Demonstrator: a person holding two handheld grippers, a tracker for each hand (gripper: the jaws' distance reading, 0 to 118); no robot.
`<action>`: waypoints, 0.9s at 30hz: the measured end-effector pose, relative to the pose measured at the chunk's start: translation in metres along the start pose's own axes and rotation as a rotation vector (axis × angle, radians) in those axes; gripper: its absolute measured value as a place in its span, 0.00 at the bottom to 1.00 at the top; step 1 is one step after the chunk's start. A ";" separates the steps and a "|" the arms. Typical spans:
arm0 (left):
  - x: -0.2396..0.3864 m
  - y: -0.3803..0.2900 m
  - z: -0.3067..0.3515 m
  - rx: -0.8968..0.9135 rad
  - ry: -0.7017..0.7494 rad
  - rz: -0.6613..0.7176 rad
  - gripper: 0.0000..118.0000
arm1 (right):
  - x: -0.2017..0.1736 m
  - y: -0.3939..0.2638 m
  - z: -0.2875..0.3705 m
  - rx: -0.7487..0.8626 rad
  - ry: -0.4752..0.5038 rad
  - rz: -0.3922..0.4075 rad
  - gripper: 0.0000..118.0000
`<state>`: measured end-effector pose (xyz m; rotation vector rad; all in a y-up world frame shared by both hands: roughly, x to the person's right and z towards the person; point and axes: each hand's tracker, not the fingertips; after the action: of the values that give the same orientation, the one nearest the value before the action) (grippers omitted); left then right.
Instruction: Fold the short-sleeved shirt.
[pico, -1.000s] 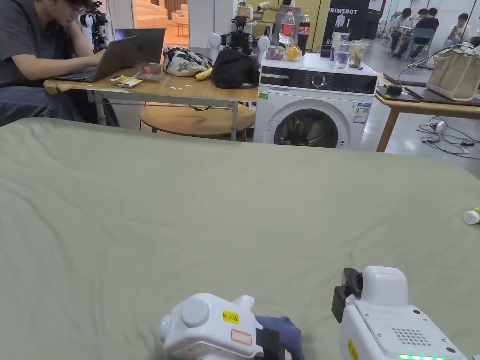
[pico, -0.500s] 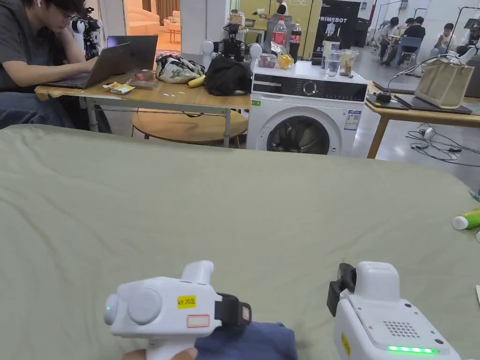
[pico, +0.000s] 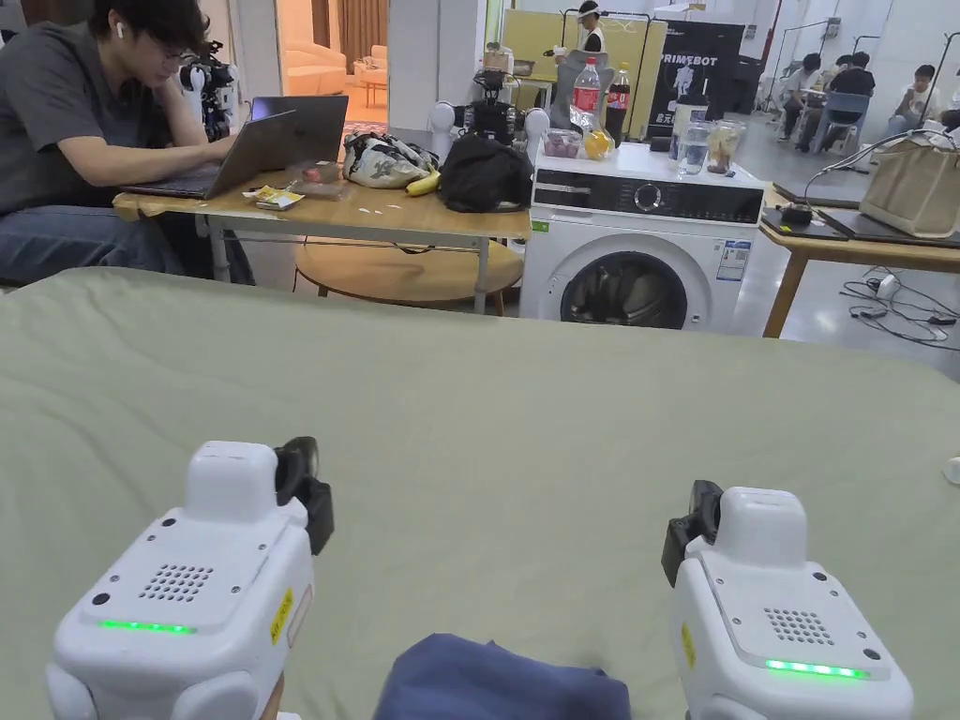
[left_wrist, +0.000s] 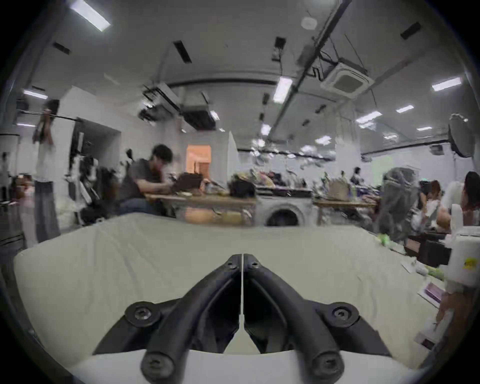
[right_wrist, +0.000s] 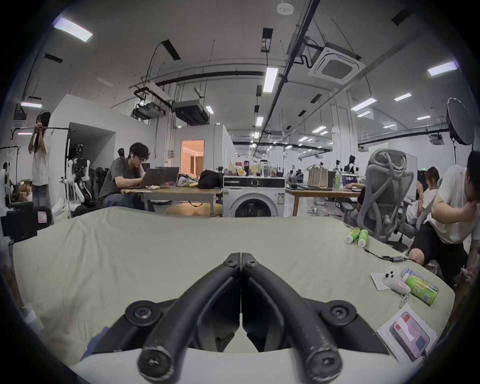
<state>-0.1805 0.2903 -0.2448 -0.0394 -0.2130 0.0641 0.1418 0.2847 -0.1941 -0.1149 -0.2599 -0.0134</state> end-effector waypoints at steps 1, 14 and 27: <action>-0.004 -0.001 0.000 0.002 0.011 0.017 0.00 | -0.001 0.001 0.000 0.013 0.001 -0.003 0.00; -0.035 -0.011 0.011 -0.047 0.066 0.029 0.00 | -0.020 -0.025 0.036 -0.251 0.130 0.031 0.00; -0.031 -0.046 0.011 -0.309 -0.036 0.014 0.00 | -0.034 -0.108 0.004 -0.718 0.166 0.021 0.00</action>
<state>-0.2102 0.2431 -0.2388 -0.3473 -0.2570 0.0450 0.1049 0.1779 -0.1866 -0.8273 -0.0774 -0.0952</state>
